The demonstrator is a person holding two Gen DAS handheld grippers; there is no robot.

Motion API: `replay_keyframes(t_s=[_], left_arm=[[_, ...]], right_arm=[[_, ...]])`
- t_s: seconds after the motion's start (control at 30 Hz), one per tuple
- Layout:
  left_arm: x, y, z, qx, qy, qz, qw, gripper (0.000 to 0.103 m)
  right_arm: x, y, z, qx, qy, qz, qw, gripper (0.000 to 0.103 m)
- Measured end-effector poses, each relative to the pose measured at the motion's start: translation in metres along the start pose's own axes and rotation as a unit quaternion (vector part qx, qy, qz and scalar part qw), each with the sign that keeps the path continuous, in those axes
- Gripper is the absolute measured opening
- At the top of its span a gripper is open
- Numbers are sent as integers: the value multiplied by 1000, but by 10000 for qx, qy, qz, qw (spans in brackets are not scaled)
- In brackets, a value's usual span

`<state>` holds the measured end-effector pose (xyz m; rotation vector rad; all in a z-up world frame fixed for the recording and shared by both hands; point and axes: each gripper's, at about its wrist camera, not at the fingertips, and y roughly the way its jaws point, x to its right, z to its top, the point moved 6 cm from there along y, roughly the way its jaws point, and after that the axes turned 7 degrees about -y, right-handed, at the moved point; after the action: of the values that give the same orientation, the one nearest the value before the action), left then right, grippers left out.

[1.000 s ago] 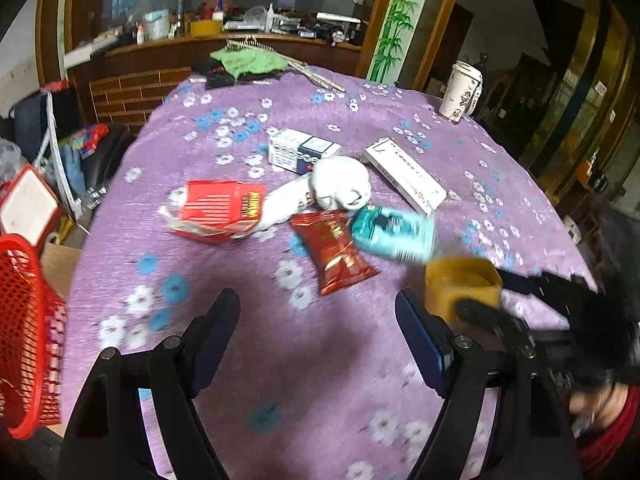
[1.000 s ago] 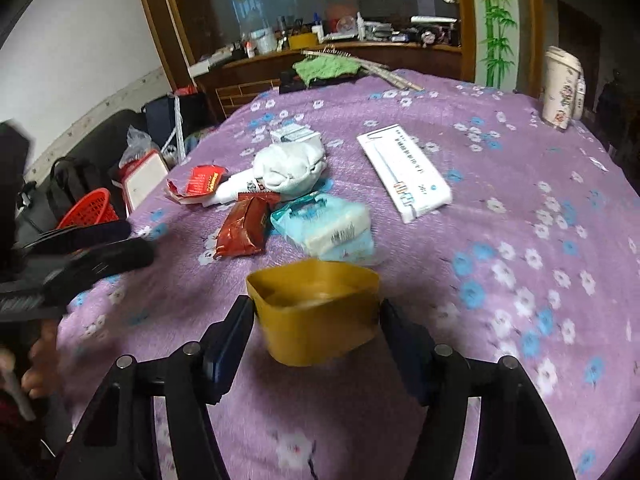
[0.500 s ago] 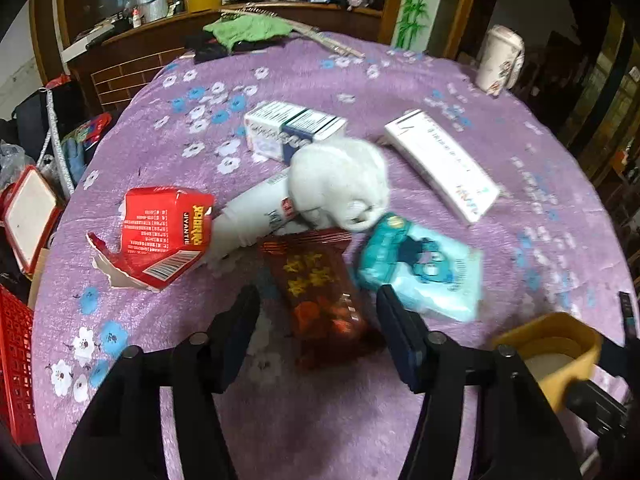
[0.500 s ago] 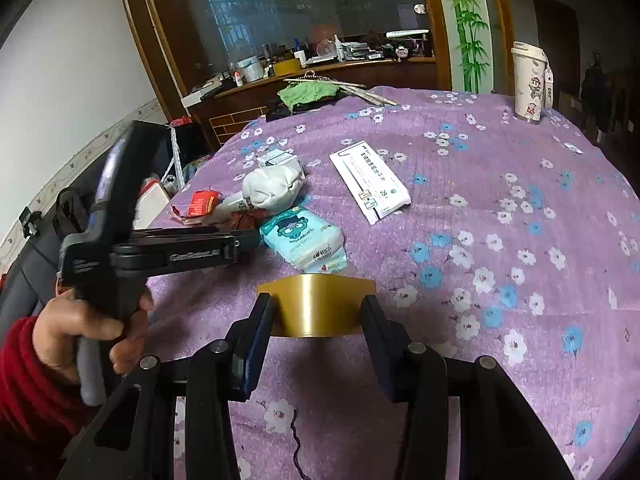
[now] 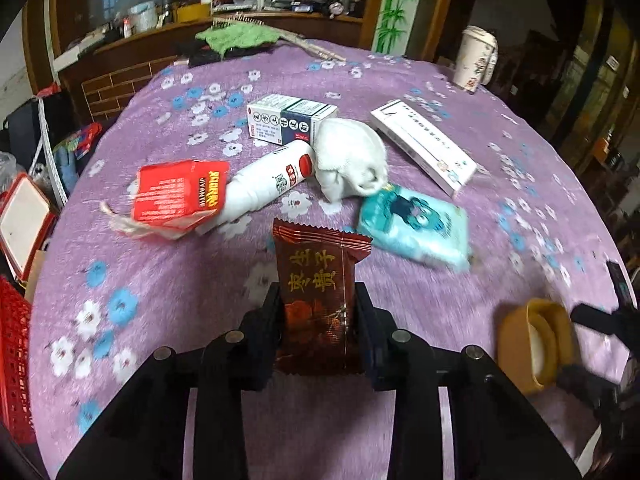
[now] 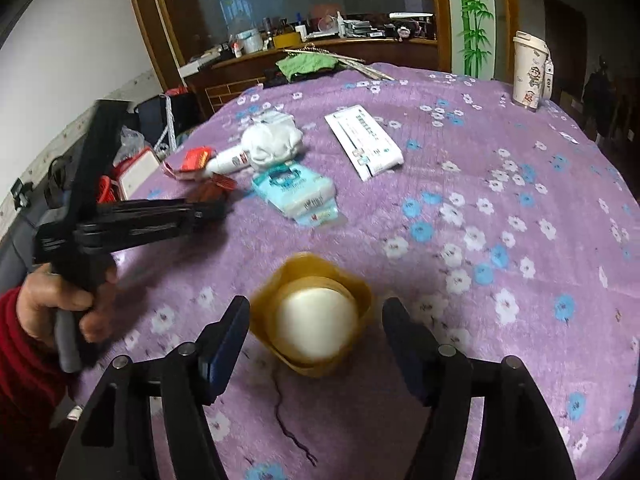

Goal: Collect trash
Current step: 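Grasp the yellow tape roll with the right tool while the left tool grasps the brown snack packet, then carry tape roll and snack packet over the red basket and open both tools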

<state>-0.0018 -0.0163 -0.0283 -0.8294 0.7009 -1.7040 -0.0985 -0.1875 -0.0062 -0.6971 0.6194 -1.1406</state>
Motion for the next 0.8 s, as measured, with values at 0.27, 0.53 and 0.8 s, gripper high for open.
replay_keyframes(t_s=[0.27, 0.53, 0.8], left_arm=[[10, -39, -13, 359, 195, -341, 9986, 32], [3, -61, -23, 589, 271, -296, 9975, 32], [-9, -68, -27, 640, 123, -304, 9974, 32]], right_arm=[[1, 17, 0, -128, -125, 91, 9998, 82], [-6, 37, 6, -226, -505, 87, 9984, 85], [-24, 35, 6, -183, -703, 191, 9972, 85]])
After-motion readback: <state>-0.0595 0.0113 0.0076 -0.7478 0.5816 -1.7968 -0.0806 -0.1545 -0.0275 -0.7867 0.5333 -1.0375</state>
